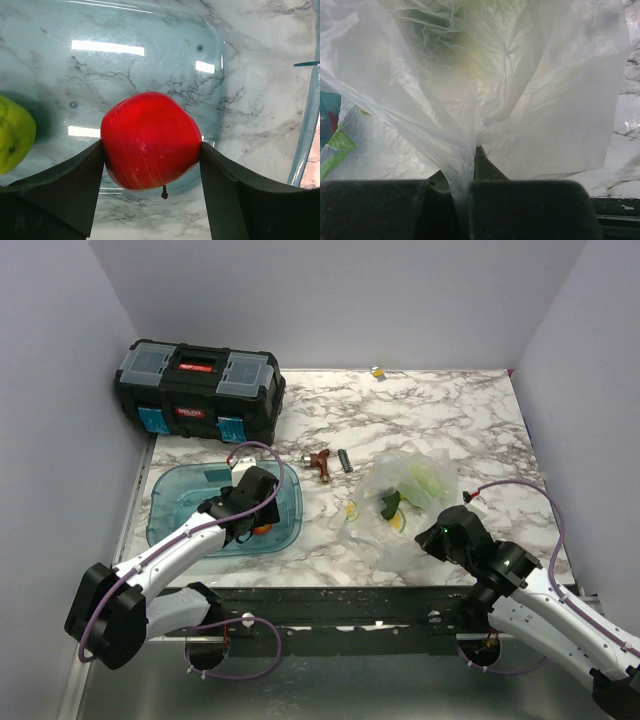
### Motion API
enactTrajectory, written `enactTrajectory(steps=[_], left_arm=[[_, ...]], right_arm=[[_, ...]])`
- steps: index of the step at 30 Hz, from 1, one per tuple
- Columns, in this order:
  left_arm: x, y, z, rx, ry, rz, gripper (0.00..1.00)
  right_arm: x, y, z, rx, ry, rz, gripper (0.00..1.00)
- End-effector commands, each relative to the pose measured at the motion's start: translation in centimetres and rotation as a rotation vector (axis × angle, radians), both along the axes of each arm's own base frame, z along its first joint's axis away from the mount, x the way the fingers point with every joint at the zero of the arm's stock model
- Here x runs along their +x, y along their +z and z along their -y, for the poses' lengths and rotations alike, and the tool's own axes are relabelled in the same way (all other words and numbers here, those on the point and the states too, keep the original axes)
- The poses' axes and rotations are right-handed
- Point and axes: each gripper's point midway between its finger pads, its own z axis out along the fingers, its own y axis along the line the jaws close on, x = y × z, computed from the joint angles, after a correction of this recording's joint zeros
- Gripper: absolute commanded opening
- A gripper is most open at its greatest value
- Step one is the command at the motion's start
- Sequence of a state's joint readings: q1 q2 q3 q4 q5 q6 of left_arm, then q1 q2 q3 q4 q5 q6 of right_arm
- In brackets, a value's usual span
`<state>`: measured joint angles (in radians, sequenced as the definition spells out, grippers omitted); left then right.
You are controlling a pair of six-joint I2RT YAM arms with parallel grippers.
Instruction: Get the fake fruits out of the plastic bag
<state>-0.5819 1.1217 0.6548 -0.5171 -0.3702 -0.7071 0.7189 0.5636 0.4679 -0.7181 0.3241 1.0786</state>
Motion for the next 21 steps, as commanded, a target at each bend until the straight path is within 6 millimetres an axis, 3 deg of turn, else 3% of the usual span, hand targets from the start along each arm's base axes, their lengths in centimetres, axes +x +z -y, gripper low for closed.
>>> enactTrajectory(steps=[1, 8, 10, 15, 17, 21], left_arm=[[-0.9, -0.2, 0.7, -0.061, -0.010, -0.026, 0.38], [-1.8, 1.7, 1.2, -0.121, -0.046, -0.005, 0.77], [-2.0, 2.5, 1.1, -0.130, -0.053, 0.009, 0.83], [-2.7, 5.6, 1.5, -0.186, -0.117, 0.077, 0.87], [-3.4, 7.5, 3.2, -0.273, -0.231, 0.118, 0.88], [-5.0, 12.4, 7.3, -0.529, -0.447, 0.274, 0.88]], right_arm=[[-0.1, 0.1, -1.2, 0.006, 0.076, -0.006, 0.01], [1.2, 0.3, -4.7, 0.010, 0.231, -0.002, 0.01], [1.6, 0.2, -6.0, 0.006, 0.296, -0.009, 0.01], [0.8, 0.4, -9.8, -0.046, 0.459, 0.004, 0.01], [-0.4, 0.2, -11.7, -0.090, 0.527, 0.012, 0.01], [-2.8, -1.8, -13.2, -0.182, 0.580, -0.028, 0.01]])
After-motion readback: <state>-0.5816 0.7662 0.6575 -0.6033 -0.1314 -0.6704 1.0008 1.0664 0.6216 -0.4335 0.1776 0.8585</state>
